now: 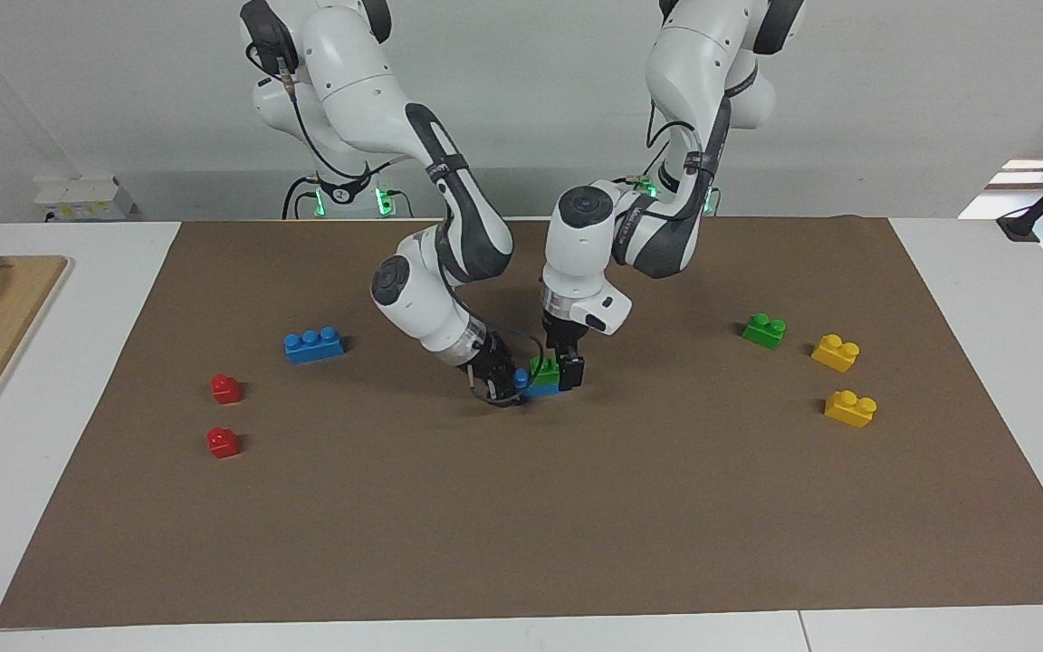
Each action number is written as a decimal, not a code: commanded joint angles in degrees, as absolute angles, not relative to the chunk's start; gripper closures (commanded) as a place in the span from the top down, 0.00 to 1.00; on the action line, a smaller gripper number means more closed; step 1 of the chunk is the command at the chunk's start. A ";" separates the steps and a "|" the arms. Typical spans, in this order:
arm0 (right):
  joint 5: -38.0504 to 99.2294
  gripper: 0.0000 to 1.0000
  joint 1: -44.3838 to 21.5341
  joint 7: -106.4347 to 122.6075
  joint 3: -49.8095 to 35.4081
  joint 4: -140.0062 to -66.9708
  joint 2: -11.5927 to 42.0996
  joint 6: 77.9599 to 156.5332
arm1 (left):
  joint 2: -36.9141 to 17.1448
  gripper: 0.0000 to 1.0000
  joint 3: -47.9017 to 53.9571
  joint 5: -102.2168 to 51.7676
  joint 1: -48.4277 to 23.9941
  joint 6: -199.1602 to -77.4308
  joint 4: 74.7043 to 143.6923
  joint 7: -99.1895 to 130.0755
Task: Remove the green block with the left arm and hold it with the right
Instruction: 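Grasp the green end with the left gripper while the right gripper grasps blue, then pull the green brick off the blue brick with both grippers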
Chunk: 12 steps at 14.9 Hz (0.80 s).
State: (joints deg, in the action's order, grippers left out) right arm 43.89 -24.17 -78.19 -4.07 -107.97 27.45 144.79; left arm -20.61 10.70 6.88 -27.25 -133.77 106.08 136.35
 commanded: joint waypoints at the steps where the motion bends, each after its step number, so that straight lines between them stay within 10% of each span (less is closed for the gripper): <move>1: 45.44 0.15 -24.43 -78.05 -4.04 -107.58 28.04 146.25 | -21.01 1.00 10.46 8.17 -27.33 -134.56 105.91 137.02; 2: 45.44 0.00 -24.43 -77.96 -4.04 -107.58 28.04 146.25 | -21.01 1.00 10.46 8.17 -27.33 -134.47 106.00 137.02; 7: 50.00 0.00 -24.61 -78.31 -4.04 -108.10 28.30 149.24 | -21.01 0.98 10.46 8.26 -27.42 -134.47 106.17 137.02; 12: 50.10 0.00 -24.70 -77.96 -4.04 -108.46 28.39 150.38 | -21.01 0.00 10.46 9.05 -27.77 -134.91 106.17 137.02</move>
